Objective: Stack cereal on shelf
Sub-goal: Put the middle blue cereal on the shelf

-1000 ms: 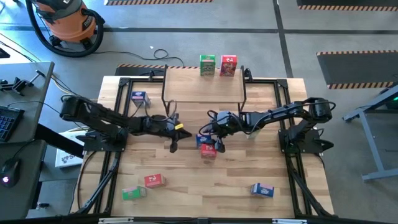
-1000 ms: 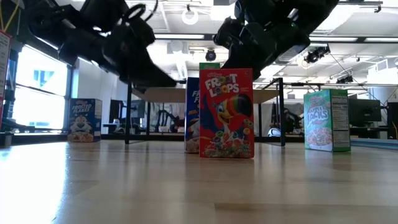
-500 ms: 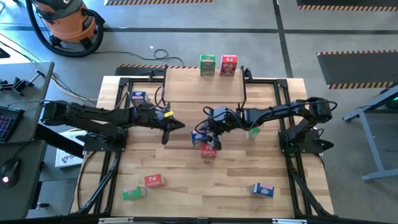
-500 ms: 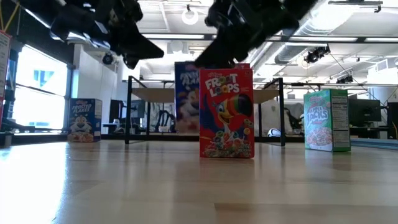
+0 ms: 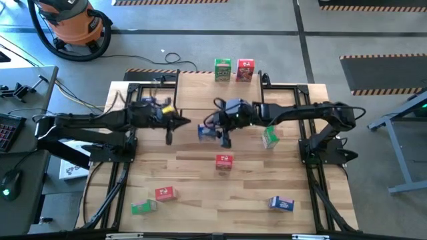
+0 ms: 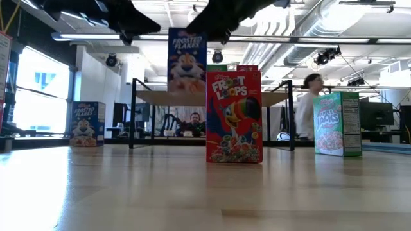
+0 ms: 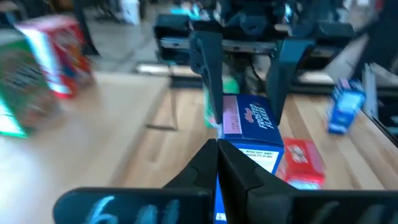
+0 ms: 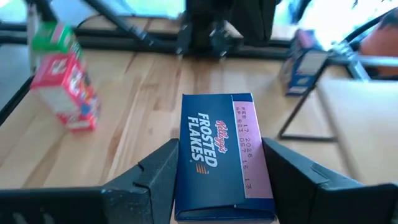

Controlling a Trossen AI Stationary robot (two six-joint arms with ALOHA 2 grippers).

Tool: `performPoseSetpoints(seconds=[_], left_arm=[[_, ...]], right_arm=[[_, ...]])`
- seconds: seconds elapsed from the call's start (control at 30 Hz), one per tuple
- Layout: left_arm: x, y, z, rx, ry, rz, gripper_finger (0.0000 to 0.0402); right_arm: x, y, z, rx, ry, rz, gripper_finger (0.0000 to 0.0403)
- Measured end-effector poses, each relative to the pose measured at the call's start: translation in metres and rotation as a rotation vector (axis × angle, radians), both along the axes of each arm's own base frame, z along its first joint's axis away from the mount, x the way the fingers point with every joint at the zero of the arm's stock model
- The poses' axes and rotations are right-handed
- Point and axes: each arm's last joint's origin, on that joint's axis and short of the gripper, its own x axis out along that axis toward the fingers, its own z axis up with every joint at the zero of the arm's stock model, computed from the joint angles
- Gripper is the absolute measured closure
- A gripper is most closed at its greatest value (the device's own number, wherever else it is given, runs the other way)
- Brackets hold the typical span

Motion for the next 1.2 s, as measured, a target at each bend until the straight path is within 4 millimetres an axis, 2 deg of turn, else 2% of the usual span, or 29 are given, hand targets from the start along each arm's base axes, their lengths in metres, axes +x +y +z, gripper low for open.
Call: performPoseSetpoints(seconds=[0.17,0.4,0.53,0.77,1.03,1.2], left_arm=[[-0.017,0.009,0.001,0.014,-0.051,0.067,0.0401],[-0.025,0.018,-0.016,-0.026,-0.121,0.061,0.0401],[-0.025,0.023,-0.026,-0.039,-0.113,0.071,0.0401],[-0.022,0.028,-0.034,-0.050,-0.077,0.086,0.0401],[-0.017,0.029,-0.039,-0.047,-0.045,0.085,0.0401],[-0.015,0.030,-0.042,-0.047,-0.030,0.084,0.0401]], right_arm=[[0.000,-0.028,0.028,-0.058,-0.059,-0.047,0.0213],[-0.010,-0.082,0.051,-0.095,-0.134,-0.042,0.0213],[-0.006,-0.112,0.051,-0.088,-0.147,-0.025,0.0213],[0.017,-0.155,0.043,-0.044,-0.101,0.021,0.0213],[0.035,-0.183,0.042,-0.041,-0.027,0.019,0.0213],[0.038,-0.192,0.039,-0.045,-0.020,0.009,0.0213]])
